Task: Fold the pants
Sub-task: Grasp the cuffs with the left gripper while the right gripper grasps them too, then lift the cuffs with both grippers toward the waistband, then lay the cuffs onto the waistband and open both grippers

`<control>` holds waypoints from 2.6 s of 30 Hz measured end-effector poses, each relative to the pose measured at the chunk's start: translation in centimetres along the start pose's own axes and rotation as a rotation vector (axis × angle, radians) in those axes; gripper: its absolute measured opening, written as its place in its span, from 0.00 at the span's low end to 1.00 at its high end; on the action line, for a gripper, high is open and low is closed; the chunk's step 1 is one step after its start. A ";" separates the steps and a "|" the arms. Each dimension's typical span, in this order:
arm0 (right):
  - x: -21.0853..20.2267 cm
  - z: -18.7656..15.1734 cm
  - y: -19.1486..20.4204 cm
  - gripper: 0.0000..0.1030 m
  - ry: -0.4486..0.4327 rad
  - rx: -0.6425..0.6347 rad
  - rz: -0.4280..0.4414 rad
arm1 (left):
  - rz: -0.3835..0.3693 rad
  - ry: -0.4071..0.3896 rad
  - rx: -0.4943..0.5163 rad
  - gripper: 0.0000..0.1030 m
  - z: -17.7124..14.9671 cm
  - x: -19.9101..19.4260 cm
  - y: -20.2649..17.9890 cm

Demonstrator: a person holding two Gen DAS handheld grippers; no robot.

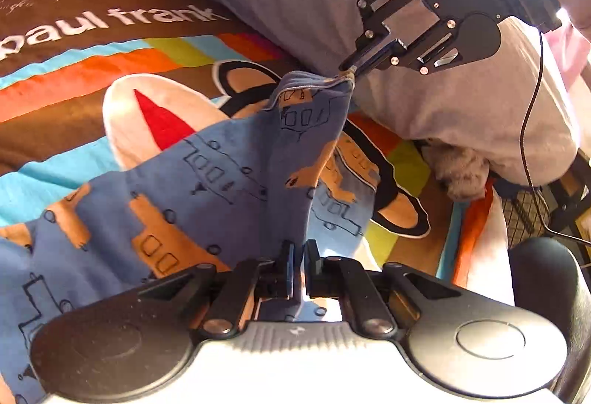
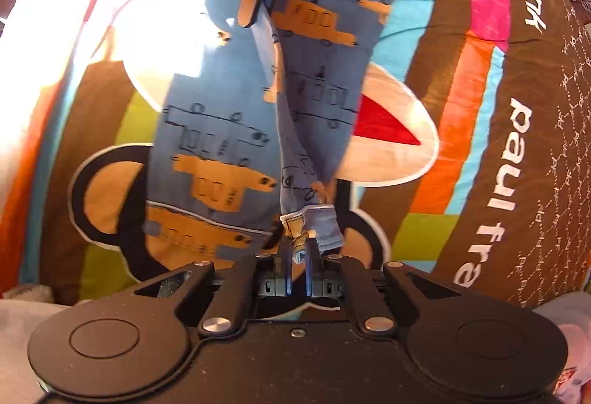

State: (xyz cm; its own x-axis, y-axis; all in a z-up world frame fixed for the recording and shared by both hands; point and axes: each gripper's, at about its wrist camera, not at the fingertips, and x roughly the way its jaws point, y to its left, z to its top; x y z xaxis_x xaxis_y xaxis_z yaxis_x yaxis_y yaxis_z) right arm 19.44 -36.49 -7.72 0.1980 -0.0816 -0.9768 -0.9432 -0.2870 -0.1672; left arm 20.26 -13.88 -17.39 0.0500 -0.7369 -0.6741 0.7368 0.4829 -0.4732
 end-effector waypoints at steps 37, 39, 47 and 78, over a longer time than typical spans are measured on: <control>-1.4 -0.1 5.9 0.05 0.051 0.083 -0.037 | 0.181 0.013 0.210 0.02 -3.1 0.5 -5.2; -0.4 0.2 6.8 0.05 0.059 0.079 -0.008 | 0.179 0.027 0.217 0.02 -3.5 0.9 -5.5; 4.1 0.8 9.2 0.05 0.080 0.099 0.094 | 0.185 0.082 0.218 0.03 -4.4 2.2 -5.5; 1.6 4.8 -9.5 0.84 -0.678 1.086 0.092 | 0.459 -0.017 0.017 0.64 -6.7 -10.6 2.8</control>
State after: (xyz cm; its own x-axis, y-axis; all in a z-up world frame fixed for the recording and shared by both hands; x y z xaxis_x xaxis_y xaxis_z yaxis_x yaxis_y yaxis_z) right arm 27.42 -29.35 -8.30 0.2483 0.5325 -0.8092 -0.7421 0.6415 0.1944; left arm 17.22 -1.52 -15.34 0.3853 -0.4561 -0.8022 0.6462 0.7539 -0.1182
